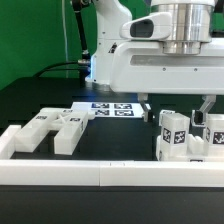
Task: Assemble chair
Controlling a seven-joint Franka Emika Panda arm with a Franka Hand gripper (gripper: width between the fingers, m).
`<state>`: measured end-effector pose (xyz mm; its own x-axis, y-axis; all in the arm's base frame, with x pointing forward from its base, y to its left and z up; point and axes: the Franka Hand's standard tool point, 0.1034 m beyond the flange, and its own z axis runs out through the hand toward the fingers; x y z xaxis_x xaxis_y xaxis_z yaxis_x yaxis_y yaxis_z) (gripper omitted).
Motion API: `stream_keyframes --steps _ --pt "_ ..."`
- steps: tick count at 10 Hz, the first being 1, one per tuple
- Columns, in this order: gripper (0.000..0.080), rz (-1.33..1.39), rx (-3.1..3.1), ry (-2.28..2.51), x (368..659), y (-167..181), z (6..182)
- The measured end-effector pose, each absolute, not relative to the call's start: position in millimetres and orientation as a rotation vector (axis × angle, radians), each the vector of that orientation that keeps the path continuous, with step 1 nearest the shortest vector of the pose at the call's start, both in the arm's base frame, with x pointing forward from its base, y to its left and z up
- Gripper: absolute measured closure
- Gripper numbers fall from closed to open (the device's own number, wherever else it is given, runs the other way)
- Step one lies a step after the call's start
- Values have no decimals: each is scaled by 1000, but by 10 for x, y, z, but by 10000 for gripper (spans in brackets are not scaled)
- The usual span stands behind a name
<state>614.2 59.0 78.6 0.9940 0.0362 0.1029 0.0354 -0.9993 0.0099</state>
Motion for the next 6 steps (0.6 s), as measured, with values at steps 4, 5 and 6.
stream_keyframes --steps 4,5,6 --pt "178 158 3098 330 6143 574 785" --pt "178 158 3100 314 6143 574 785" --pt "350 158 3104 288 6143 574 785"
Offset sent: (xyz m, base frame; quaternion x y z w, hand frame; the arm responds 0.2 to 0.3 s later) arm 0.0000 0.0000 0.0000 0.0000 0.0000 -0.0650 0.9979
